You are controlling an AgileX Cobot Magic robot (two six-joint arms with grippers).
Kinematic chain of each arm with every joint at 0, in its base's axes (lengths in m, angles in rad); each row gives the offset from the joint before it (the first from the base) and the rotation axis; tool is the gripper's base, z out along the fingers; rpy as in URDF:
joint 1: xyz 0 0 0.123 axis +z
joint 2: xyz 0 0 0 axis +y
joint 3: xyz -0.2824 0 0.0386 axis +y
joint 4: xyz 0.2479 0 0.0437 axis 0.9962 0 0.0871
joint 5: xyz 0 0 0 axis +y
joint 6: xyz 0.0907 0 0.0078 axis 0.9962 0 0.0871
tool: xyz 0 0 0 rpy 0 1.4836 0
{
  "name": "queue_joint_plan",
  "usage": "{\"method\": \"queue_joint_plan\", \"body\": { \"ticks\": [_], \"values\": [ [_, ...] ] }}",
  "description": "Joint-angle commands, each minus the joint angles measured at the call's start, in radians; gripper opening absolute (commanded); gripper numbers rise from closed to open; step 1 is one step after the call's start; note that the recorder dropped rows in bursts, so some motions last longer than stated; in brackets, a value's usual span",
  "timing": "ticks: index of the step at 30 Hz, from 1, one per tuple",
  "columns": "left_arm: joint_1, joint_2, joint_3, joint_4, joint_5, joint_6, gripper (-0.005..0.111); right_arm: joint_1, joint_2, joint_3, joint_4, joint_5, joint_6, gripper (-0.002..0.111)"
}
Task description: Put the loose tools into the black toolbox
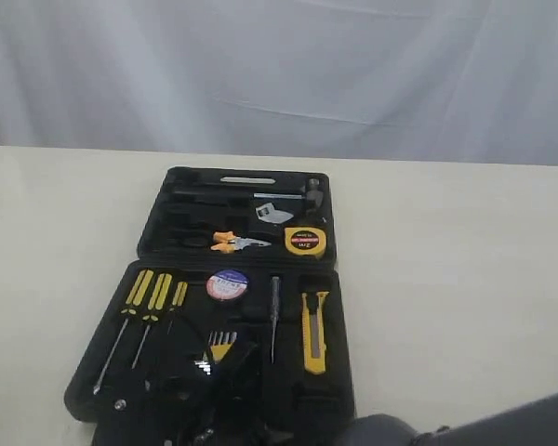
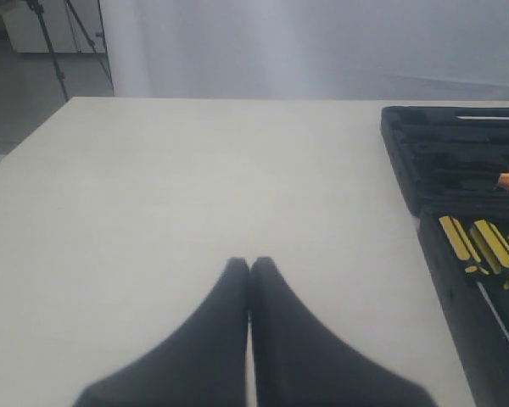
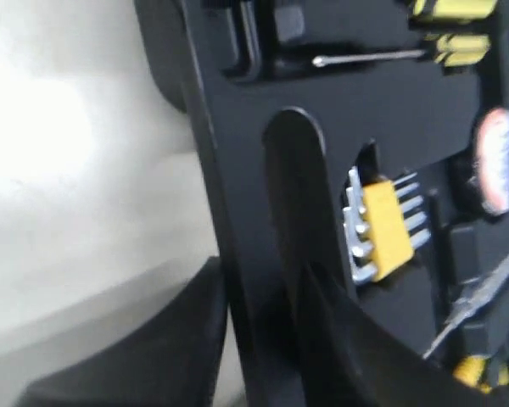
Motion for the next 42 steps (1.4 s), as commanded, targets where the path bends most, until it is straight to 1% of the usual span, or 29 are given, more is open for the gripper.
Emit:
{"method": "queue_joint_plan", "body": {
  "ticks": [1,4,10,12,15,18,21,22,24,28,30,32,34,36,42],
  "values": [
    [-0.005,-0.001,0.003,-0.01,-0.008,-0.004,0.0,0.036,-0.124,-0.001,0.112,0.021,-0.081,0.0],
    [-0.005,-0.001,0.003,-0.01,-0.008,-0.004,0.0,0.057,-0.216,-0.001,0.215,0.062,-0.16,0.0],
    [-0.005,-0.001,0.003,-0.01,-0.008,-0.004,0.0,0.072,-0.418,-0.001,0.483,0.165,-0.482,0.0],
    [-0.005,-0.001,0.003,-0.01,-0.008,-0.004,0.0,0.067,-0.465,-0.001,0.496,0.2,-0.537,0.0],
    [-0.005,-0.001,0.003,-0.01,-0.008,-0.004,0.0,0.027,-0.527,-0.018,0.51,0.246,-0.622,0.0],
    [-0.005,-0.001,0.003,-0.01,-0.008,-0.004,0.0,-0.061,-0.54,-0.071,0.56,0.26,-0.725,0.0],
    [-0.005,-0.001,0.003,-0.01,-0.008,-0.004,0.0,-0.199,-0.515,-0.107,0.595,0.184,-0.83,0.0],
    [-0.005,-0.001,0.003,-0.01,-0.008,-0.004,0.0,-0.261,-0.497,-0.116,0.625,0.143,-0.873,0.0],
    [-0.005,-0.001,0.003,-0.01,-0.008,-0.004,0.0,-0.349,-0.462,-0.141,0.692,0.105,-0.951,0.0],
    [-0.005,-0.001,0.003,-0.01,-0.008,-0.004,0.0,-0.479,-0.403,-0.199,0.806,0.046,-1.055,0.0],
    [-0.005,-0.001,0.003,-0.01,-0.008,-0.004,0.0,-0.525,-0.38,-0.234,0.889,0.009,-1.148,0.0],
    [-0.005,-0.001,0.003,-0.01,-0.008,-0.004,0.0,-0.577,-0.355,-0.29,1.049,0.014,-1.274,0.0],
    [-0.005,-0.001,0.003,-0.01,-0.008,-0.004,0.0,-0.626,-0.332,-0.347,1.274,0.069,-1.438,0.0],
    [-0.005,-0.001,0.003,-0.01,-0.008,-0.004,0.0,-0.647,-0.32,-0.386,1.423,0.135,-1.566,0.0],
    [-0.005,-0.001,0.003,-0.01,-0.008,-0.004,0.0,-0.652,-0.317,-0.475,1.621,0.239,-1.676,0.0]
  ]
}}
